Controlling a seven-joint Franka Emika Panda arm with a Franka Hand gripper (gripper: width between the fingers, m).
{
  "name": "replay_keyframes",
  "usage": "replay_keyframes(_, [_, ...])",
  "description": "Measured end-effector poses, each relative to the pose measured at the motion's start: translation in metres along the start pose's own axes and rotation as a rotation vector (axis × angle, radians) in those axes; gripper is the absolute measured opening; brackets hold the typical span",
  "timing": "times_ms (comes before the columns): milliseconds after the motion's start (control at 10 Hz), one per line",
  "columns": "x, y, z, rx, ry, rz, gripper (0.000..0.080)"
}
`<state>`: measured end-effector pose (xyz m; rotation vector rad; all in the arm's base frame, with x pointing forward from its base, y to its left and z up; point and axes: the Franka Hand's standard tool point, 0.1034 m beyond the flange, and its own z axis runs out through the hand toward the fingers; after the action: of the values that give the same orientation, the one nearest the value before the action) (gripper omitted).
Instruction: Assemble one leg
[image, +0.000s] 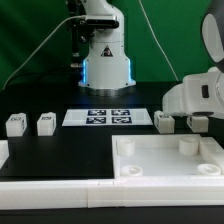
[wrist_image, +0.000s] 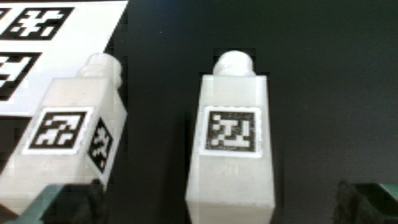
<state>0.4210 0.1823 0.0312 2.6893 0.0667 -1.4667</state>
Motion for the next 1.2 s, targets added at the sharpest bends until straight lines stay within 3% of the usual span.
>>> replay_keyframes(200, [0.001, -0.002, 0.002, 0.0, 0.012, -0.002, 0.0649])
replay_keyframes(700, [0.008, -0.003, 0.028, -0.003, 0.017, 0.0, 0.0649])
replay_keyframes(900, [0.008, -0.003, 0.028, -0.003, 0.017, 0.0, 0.0649])
replay_keyframes(1100, [0.008, -0.003, 0.028, -0.003, 0.016, 0.0, 0.0404])
replay_keyframes(1200, [0.008, -0.003, 0.028, -0.003, 0.015, 0.0, 0.0404])
